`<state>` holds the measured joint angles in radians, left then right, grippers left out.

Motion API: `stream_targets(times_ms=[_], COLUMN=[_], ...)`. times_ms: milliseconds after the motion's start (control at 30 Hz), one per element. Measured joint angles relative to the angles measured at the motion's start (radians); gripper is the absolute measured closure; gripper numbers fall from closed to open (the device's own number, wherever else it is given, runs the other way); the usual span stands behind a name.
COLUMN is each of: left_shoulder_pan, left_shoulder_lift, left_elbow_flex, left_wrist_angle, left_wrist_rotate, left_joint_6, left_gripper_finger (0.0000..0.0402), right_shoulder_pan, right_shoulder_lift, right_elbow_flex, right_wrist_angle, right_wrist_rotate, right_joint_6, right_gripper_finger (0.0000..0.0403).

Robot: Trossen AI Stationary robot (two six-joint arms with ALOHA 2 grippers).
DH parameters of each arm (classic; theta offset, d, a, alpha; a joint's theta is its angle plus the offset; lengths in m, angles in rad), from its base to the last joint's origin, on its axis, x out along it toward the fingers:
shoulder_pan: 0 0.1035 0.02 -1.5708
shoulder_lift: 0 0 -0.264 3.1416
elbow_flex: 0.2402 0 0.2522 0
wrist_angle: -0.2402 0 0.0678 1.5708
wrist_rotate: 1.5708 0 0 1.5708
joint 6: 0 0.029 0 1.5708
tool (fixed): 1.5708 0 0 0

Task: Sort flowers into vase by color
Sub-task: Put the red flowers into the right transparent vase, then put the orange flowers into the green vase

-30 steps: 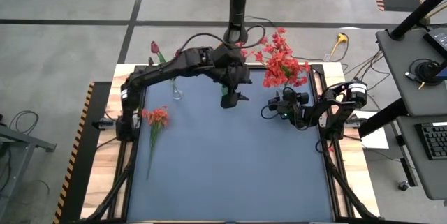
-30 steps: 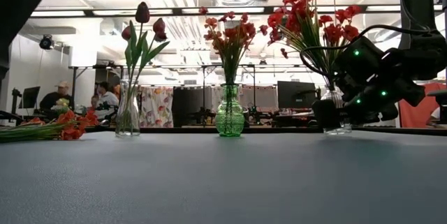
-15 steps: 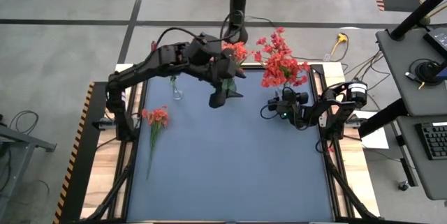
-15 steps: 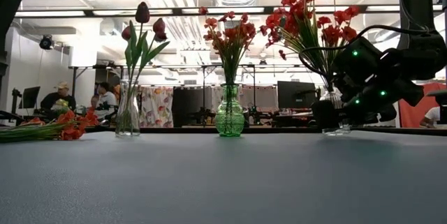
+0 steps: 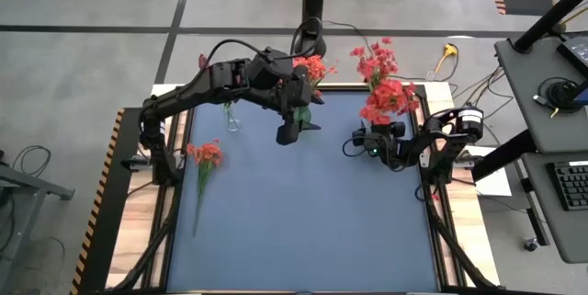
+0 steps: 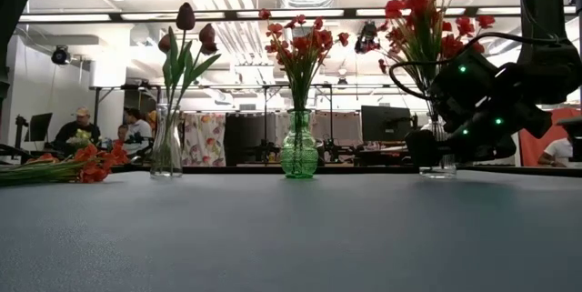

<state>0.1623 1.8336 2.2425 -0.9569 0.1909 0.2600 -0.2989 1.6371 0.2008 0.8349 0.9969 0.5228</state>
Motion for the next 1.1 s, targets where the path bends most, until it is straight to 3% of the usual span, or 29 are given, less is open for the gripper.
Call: stream_targets(times_ms=[633,900,1100], left_shoulder_pan=[0.0,-0.004,-0.025], left_shoulder_lift=[0.0,0.001,0.001], left_elbow_flex=[-0.013,-0.013,-0.014], left_wrist_angle=[-0.001,-0.001,-0.008], left_wrist_rotate=[-0.009,-0.027,-0.028], left_joint_6=[-0.019,-0.039,-0.06], left_gripper_finger=[0.0106,0.0106,0.0106], right_shoulder_pan=[0.06,0.117,0.135], right_shoulder_lift=[-0.009,-0.069,-0.148], right_elbow_flex=[-0.039,-0.039,-0.039], right_wrist_angle=[-0.056,-0.084,-0.218], right_wrist_rotate=[-0.011,-0.04,-0.032], right_joint_6=[0.118,0.133,0.193], right_gripper_finger=[0.0048,0.0048,0.0048])
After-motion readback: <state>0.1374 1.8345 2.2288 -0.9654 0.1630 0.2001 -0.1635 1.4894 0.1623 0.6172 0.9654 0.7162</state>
